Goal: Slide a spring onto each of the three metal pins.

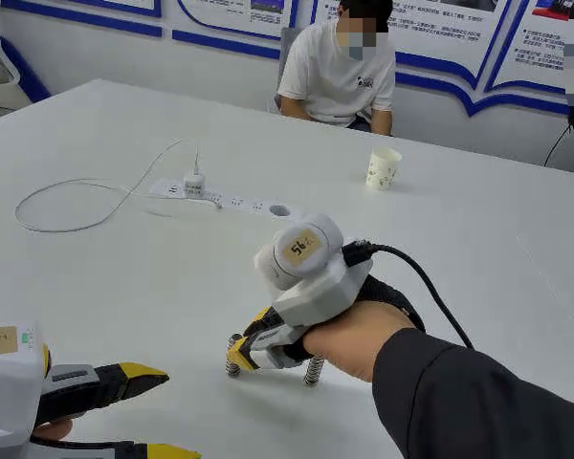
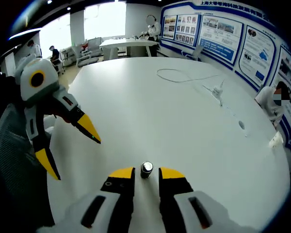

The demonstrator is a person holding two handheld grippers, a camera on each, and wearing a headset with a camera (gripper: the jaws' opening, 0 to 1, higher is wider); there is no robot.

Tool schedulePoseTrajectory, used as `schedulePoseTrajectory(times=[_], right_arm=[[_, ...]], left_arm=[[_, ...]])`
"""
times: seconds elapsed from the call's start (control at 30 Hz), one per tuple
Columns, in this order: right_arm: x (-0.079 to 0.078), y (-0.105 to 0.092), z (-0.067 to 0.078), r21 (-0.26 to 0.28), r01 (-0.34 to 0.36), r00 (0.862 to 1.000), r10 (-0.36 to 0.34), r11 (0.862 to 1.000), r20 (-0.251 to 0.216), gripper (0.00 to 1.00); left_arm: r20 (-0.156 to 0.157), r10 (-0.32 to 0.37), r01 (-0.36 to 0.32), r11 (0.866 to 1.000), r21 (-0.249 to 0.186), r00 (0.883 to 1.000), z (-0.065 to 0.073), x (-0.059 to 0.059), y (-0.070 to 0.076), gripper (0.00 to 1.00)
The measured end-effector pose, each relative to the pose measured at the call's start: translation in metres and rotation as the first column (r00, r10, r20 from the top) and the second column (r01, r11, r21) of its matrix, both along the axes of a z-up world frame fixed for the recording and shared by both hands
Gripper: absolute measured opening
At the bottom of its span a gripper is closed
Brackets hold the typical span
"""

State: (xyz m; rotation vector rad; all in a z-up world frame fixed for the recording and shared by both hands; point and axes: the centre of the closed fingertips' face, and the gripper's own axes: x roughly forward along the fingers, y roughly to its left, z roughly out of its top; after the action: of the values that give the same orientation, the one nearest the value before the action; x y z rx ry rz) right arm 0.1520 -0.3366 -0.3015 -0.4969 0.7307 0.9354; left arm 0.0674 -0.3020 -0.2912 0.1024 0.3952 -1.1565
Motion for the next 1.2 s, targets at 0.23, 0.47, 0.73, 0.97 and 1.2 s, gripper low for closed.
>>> schedulePoseTrajectory(times=[0.23,0.47,0.73,0.97,1.2], right_arm=[[-0.005,-0.004,0.008,0.014,0.005,1.0,-0.006,1.0,0.017,0.22],[-0.012,-0.008,0.017,0.041,0.014,0.999,-0.016,0.999,0.039,0.22],[-0.021,-0.015,0.022,0.071,0.031,0.998,-0.034,0.997,0.049,0.23],[-0.029,-0.019,0.03,0.114,0.034,0.998,-0.041,0.993,0.057,0.24],[-0.04,-0.026,0.036,0.151,0.043,0.996,-0.053,0.988,0.065,0.24]], left_arm=[[0.005,-0.001,0.001,1.0,-0.004,1.0,0.003,0.001,-0.001,0.56],[0.011,-0.003,0.003,1.0,-0.006,1.0,0.006,0.002,-0.003,0.57],[0.015,-0.008,0.008,1.0,-0.006,1.0,0.008,0.002,-0.006,0.59],[0.019,-0.004,0.004,1.0,-0.015,1.0,0.011,0.003,-0.008,0.6],[0.02,-0.004,0.005,1.0,-0.016,1.0,0.011,0.004,-0.009,0.61]])
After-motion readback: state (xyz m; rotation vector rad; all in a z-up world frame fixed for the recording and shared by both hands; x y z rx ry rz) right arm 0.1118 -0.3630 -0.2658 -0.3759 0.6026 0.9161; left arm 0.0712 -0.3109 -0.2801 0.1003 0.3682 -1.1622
